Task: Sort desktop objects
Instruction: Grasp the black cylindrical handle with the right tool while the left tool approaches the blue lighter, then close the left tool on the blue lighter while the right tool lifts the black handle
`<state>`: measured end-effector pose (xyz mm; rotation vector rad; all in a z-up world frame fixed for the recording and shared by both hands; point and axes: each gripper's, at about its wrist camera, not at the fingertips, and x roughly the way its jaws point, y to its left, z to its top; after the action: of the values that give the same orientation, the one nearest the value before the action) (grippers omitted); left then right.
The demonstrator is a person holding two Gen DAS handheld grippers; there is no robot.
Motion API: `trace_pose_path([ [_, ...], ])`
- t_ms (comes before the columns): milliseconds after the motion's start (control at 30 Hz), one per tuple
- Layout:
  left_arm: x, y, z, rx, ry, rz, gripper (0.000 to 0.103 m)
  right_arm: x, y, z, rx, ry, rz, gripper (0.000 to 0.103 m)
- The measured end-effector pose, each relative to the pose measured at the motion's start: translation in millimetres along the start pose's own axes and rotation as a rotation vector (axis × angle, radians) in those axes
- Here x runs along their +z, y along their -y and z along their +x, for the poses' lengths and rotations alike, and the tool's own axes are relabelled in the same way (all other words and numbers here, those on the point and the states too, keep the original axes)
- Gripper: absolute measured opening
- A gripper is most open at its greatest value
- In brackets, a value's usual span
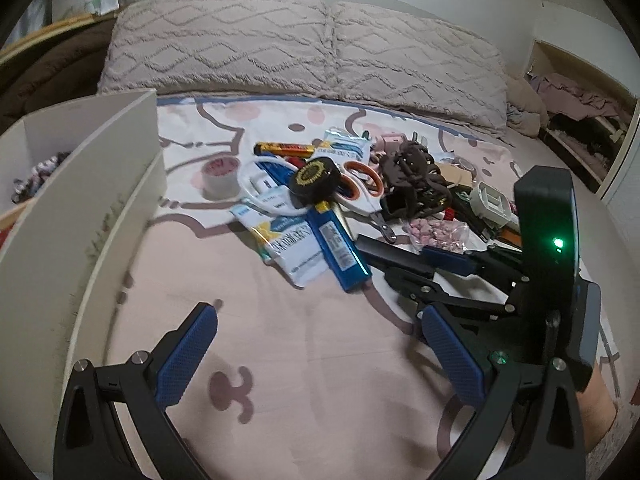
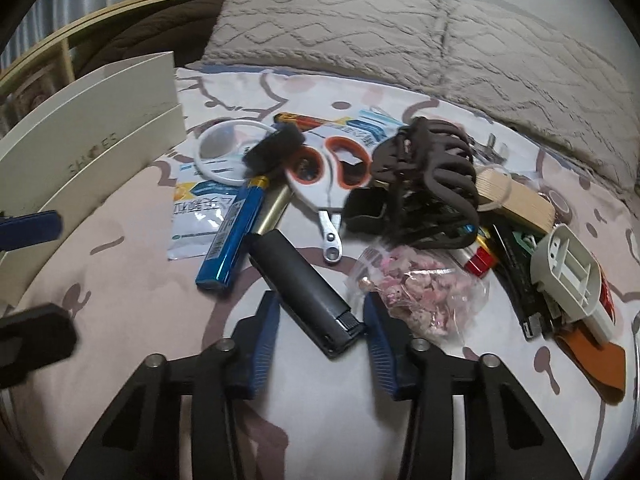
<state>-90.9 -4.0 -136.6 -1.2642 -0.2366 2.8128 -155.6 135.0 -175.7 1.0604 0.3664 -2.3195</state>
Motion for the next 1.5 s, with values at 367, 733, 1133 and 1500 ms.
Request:
trace_pose_path([
  [367, -1.4, -13.5, 25.7, -0.049, -0.075, -0.106, 0.078, -14.5, -3.5, -14.4, 0.034, -0.005, -0.056, 0.024],
  [733, 2.7, -10.0, 51.6, -0.170, -0.058, -0.175, 0.067, -47.2, -10.5, -42.9, 0.029, -0.011, -0.094, 0.023],
  [1133, 15.7, -13.4, 70.8, -0.138, -0.060, -0.211, 0.052, -70.0, -10.7, -63.2, 0.036, -0.052, -0.031, 0.023],
  [1500, 7.4, -18.7, 63.9, -0.087, -0.062, -0.209, 0.022, -74.6, -0.5, -66.2, 0.065, -0.064, 0.095, 0.023],
])
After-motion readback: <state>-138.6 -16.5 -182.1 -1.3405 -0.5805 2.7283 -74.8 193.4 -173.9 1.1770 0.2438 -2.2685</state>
